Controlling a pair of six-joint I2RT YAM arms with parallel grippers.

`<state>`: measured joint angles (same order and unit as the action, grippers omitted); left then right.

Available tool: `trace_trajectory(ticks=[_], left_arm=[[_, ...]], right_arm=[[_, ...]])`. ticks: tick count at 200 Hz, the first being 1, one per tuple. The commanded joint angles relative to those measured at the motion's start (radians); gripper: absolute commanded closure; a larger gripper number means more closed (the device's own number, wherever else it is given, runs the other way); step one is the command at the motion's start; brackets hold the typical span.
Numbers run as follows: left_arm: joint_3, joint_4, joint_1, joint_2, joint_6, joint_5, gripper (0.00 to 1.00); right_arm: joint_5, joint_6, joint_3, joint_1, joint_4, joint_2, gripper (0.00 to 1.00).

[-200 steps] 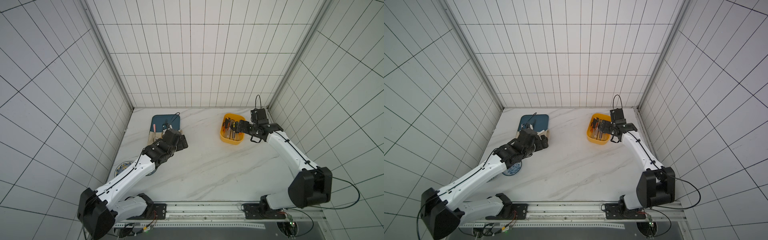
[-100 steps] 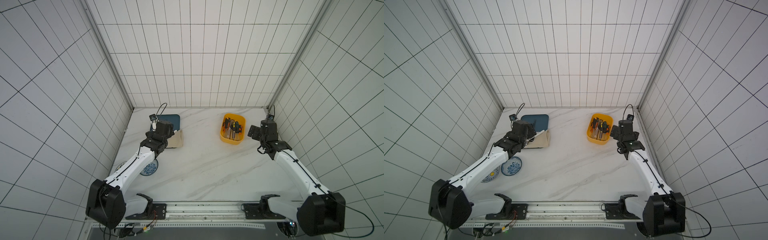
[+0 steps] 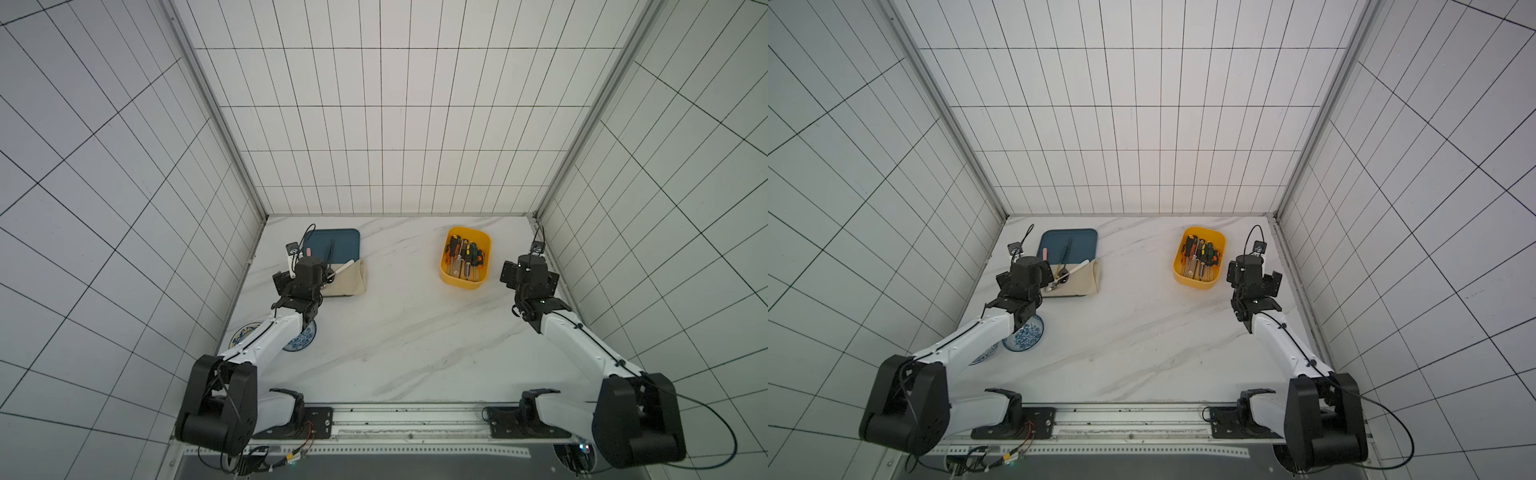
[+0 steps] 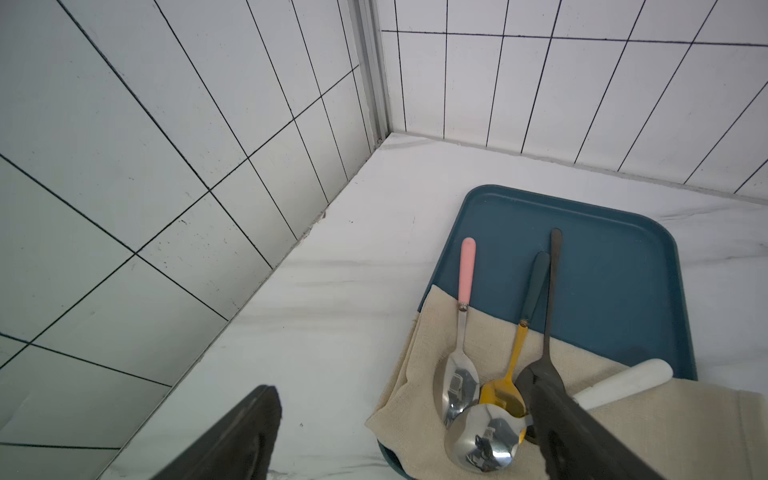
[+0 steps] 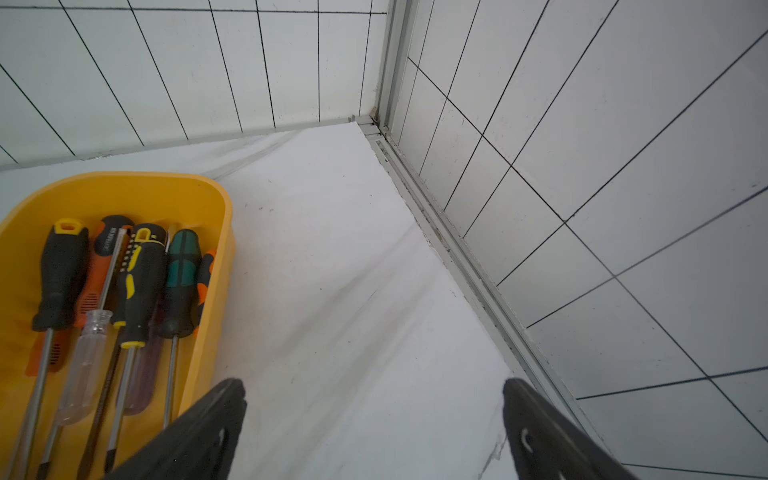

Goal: Put the screwdriver on the desktop into the storage box
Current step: Reset both arms

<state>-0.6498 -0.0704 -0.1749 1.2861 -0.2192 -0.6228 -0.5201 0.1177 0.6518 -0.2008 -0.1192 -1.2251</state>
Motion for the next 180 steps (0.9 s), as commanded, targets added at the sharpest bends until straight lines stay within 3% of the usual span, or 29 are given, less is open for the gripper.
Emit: trace_trajectory(ticks=[1,24,48,68,85,97,105,122,145,180], left_arm=[[0.064,-0.226,0.041,0.036,0.06,0.041,0.02],[0.159,-0.483,0.053,0.093,0.106,0.106,0.02],[0.195,-0.642,0.055,0.187,0.163,0.158,0.03],[0.212,-0.737,0.074,0.244,0.163,0.183,0.02],[0.213,-0.691,0.13,0.242,0.108,0.292,0.02],[0.257,-0.866,0.146,0.306,0.13,0.336,0.02],[0.244,-0.874,0.145,0.322,0.148,0.361,0.02],[0.215,-0.757,0.149,0.288,0.13,0.365,0.02],[0.218,-0.752,0.143,0.281,0.13,0.346,0.03],[0.21,-0.723,0.147,0.274,0.126,0.36,0.02]], right_arm=[[-0.057,-0.056,-0.073,0.016,-0.165,-0.059,0.01],[-0.008,-0.096,-0.16,0.019,-0.371,-0.109,0.01],[0.071,-0.141,-0.247,0.027,-0.619,-0.162,0.01],[0.18,-0.186,-0.27,0.051,-0.705,-0.192,0.01],[0.219,-0.154,-0.314,0.091,-0.859,-0.265,0.01],[0.323,-0.118,-0.33,0.142,-0.876,-0.287,0.01],[0.362,-0.12,-0.331,0.161,-0.95,-0.332,0.01],[0.365,-0.091,-0.265,0.181,-0.742,-0.29,0.01],[0.307,-0.076,-0.244,0.176,-0.711,-0.3,0.01],[0.359,-0.092,-0.226,0.177,-0.713,-0.319,0.01]])
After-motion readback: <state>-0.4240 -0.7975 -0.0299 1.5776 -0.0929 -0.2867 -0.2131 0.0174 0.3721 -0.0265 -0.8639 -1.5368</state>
